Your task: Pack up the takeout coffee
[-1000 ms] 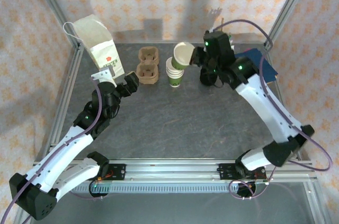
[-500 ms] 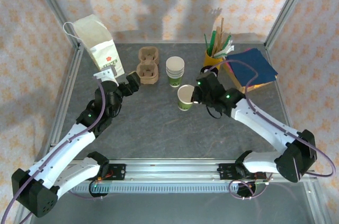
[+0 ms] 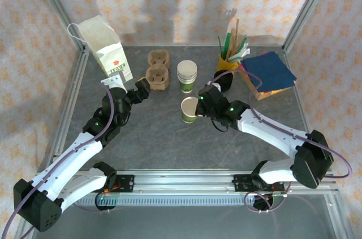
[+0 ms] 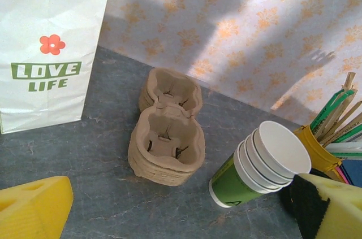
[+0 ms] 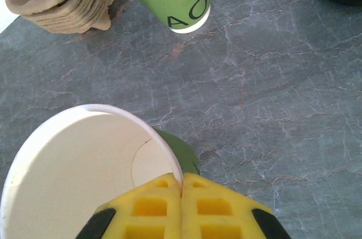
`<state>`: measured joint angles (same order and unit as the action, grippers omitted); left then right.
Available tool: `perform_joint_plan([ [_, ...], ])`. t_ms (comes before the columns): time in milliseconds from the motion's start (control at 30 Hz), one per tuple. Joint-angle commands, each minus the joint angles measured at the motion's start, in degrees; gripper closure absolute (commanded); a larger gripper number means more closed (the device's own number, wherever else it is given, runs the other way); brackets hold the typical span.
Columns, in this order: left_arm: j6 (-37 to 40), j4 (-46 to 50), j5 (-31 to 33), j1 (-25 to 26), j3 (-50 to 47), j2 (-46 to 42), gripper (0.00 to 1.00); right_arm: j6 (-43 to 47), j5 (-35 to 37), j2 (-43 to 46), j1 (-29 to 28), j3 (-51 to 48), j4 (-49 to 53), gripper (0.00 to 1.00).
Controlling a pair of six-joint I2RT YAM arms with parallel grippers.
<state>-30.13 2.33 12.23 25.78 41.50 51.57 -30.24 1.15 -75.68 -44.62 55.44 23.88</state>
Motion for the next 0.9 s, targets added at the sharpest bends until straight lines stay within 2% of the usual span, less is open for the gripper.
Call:
perform_joint_plan([
  [0,-0.37,-1.27,-0.30,0.18,-0.67,0.02,0.01,-1.17,2.81,-0.95,-0.51,-1.76,-1.37,1.00],
  [433,-0.63,-0.63,0.07,0.15,-1.32,-0.94,0.01,-1.58,2.84,-2.63,-0.55,-3.85,-2.59,0.99],
  [533,-0.68,-0.47,0.38,0.19,-1.32,-1.17,0.01,-1.75,2.50,-3.03,-0.55,-3.47,-2.37,0.88],
  [767,-0.32,0.30,0.85,0.17,-0.44,-1.29,0.01,-0.89,3.61,-2.51,-0.55,1.35,1.56,0.73],
  [867,-0.13,0.74,1.03,0.18,0.11,-1.30,0.01,-0.67,6.43,-1.30,-0.47,4.43,4.19,0.68],
])
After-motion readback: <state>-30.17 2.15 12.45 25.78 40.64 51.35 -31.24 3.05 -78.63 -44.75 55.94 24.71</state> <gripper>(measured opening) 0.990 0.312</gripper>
